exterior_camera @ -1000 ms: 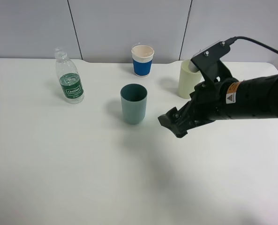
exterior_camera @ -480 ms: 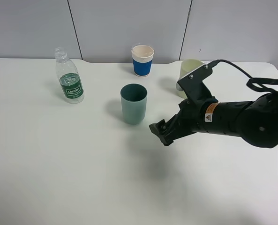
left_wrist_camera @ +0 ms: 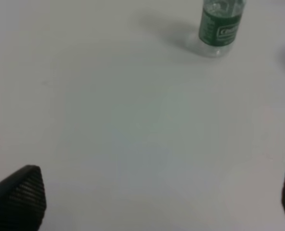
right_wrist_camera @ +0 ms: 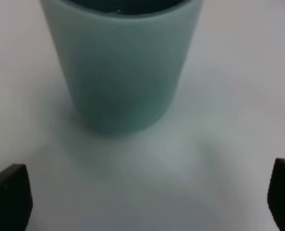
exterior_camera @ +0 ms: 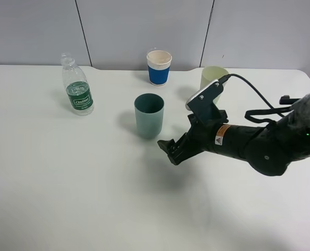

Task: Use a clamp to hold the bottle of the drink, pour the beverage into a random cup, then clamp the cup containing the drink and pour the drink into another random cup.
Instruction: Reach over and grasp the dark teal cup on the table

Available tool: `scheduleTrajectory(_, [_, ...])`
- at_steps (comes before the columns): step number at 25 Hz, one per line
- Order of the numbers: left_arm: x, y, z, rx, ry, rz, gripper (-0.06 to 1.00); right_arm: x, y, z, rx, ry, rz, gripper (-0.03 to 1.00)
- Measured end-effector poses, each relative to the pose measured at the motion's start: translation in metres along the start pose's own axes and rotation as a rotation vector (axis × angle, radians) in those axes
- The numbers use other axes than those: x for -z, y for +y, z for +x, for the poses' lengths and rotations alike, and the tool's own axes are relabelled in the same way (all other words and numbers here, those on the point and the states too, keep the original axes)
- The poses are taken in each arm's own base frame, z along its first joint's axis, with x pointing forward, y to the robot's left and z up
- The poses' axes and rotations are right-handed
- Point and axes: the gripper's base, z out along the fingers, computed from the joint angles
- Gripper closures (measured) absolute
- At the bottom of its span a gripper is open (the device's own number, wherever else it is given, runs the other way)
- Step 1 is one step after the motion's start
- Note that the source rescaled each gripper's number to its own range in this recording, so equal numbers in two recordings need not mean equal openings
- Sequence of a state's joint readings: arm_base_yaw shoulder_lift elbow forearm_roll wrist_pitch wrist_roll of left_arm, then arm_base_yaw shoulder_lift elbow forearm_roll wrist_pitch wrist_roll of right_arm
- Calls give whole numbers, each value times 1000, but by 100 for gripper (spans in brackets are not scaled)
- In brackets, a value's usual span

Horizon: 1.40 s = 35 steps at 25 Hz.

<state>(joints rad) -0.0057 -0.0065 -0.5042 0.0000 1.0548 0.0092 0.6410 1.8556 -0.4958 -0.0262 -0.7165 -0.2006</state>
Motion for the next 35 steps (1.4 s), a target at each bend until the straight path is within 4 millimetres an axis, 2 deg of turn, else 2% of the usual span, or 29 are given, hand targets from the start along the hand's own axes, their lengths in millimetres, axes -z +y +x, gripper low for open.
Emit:
scheduleTrajectory(11, [0,0,0,0,0,0,-6,-15,-11,17,33,-109,4,2])
scheduleTrajectory(17, [0,0,0,0,0,0,-6,-22,-8,21,41,-205,-9,2])
scheduleTrajectory(21, [0,0,0,2,0,0,-6,-35,-4,24,60,-221,-48,2])
scheduleTrajectory(29, [0,0,0,9,0,0,-6,-62,-5,12,88,-290,-84,2])
scheduleTrajectory(35, [0,0,0,9,0,0,-6,-76,-4,3,113,-337,-122,2])
